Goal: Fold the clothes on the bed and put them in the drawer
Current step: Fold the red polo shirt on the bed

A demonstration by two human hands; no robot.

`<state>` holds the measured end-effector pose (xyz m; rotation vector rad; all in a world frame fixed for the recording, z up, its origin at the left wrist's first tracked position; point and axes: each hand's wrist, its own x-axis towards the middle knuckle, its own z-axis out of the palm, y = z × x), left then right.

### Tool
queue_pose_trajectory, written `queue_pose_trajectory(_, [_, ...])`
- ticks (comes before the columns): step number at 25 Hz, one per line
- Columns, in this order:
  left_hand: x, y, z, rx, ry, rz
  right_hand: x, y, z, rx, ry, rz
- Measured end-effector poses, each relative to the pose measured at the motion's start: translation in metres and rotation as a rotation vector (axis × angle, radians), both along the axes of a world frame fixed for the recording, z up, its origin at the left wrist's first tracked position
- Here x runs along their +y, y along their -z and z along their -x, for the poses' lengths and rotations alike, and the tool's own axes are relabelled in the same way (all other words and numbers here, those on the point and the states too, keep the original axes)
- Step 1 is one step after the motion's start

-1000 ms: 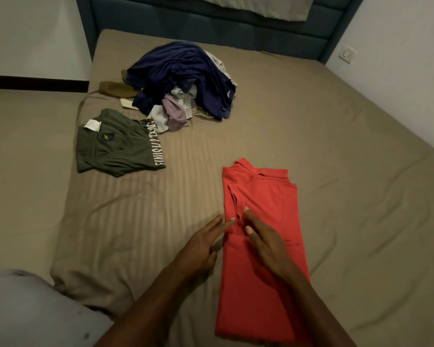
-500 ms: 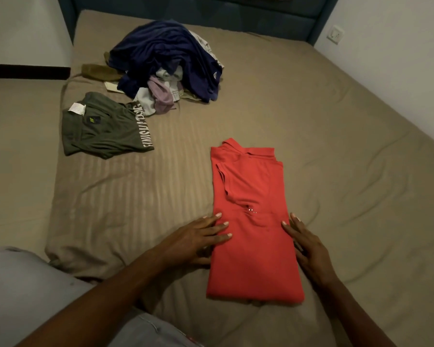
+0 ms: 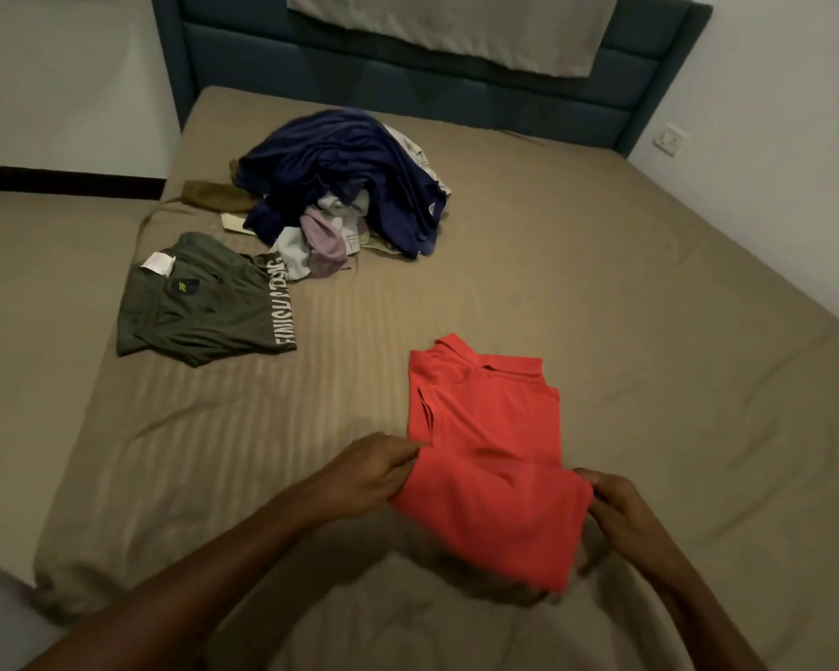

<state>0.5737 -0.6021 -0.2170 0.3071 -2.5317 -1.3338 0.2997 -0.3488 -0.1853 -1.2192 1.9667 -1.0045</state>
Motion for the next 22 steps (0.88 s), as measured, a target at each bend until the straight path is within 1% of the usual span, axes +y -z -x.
queue_pose_trajectory(2, [-0.03,-0.024,0.038,-0.026,-0.059,-0.433,-0.049,-0.013,0.013,-0.155,0.221,0.016])
queue_pose_trajectory(4, [-0.053,-0.025,0.072,-0.16,-0.218,-0.751,-0.086,0.006,0.026,-0.329,0.545,-0.017])
queue_pose_trajectory(5, [-0.055,-0.02,0.081,-0.236,-0.293,-0.864,-0.096,0.022,0.029,-0.443,0.659,-0.039])
queue_pose_trajectory(6, [-0.055,-0.01,0.086,-0.281,-0.344,-0.937,-0.106,0.033,0.029,-0.529,0.711,-0.065])
queue_pose_trajectory(7, [-0.054,0.003,0.088,-0.285,-0.35,-0.99,-0.11,0.04,0.029,-0.561,0.686,-0.09])
queue_pose_trajectory(8, [-0.054,0.013,0.087,-0.276,-0.335,-1.022,-0.111,0.044,0.03,-0.544,0.663,-0.105])
queue_pose_trajectory(11, [-0.053,0.024,0.083,-0.237,-0.255,-1.012,-0.11,0.05,0.039,-0.468,0.692,-0.084])
queue_pose_trajectory(14, [-0.044,0.028,0.085,-0.143,-0.32,-1.016,-0.108,0.051,0.031,-0.42,0.695,-0.063])
queue_pose_trajectory(16, [-0.038,0.032,0.089,-0.092,-0.382,-0.976,-0.104,0.05,0.021,-0.346,0.726,-0.006])
queue_pose_trajectory(18, [-0.031,0.034,0.087,-0.067,-0.457,-0.831,-0.098,0.049,0.008,-0.241,0.727,0.048])
queue_pose_trajectory(20, [-0.028,0.052,0.086,-0.05,-0.511,-0.707,-0.089,0.046,-0.011,-0.153,0.724,0.052])
queue_pose_trajectory(22, [-0.018,0.041,0.077,-0.08,-0.557,-0.571,-0.077,0.051,-0.029,-0.077,0.773,0.036])
